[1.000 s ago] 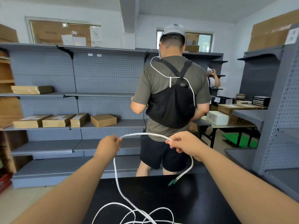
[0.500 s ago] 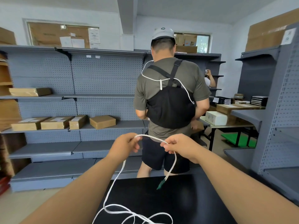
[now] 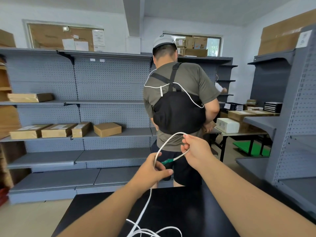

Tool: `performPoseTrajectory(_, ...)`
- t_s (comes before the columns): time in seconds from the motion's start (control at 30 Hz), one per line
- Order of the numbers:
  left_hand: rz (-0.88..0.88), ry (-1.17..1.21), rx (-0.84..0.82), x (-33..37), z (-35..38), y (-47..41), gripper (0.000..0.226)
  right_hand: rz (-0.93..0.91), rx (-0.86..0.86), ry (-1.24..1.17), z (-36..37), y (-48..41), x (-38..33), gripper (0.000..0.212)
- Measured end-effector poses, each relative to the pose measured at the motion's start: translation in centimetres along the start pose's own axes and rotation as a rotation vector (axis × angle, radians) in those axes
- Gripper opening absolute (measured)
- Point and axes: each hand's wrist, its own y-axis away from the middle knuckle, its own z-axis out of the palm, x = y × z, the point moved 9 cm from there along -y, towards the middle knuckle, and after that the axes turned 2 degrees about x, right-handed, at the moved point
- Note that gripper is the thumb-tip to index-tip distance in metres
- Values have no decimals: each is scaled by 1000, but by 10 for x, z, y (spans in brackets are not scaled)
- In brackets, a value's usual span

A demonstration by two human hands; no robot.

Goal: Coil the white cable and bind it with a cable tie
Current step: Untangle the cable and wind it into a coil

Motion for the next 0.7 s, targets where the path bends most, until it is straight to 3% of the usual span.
performPoseTrajectory(0.07,5,-7,-9,-1,6,0,55,20,37,-57,0,1,3,16)
performPoseTrajectory(0.2,65,81,74,8,6,-2,4,39,119,-105,-3,4,8,12)
performPoseTrajectory(0.33,20,205,209,8,-3,-7,31,21,127,-130,-3,9,13,17)
performPoseTrajectory(0.53,-22,397,326,13,-24,-17,25,-4,-31,50,7,16,20,11)
performPoseTrajectory(0.7,-47,448,310,17,-40,-25,21,-46,-195,393,15,15,23,21)
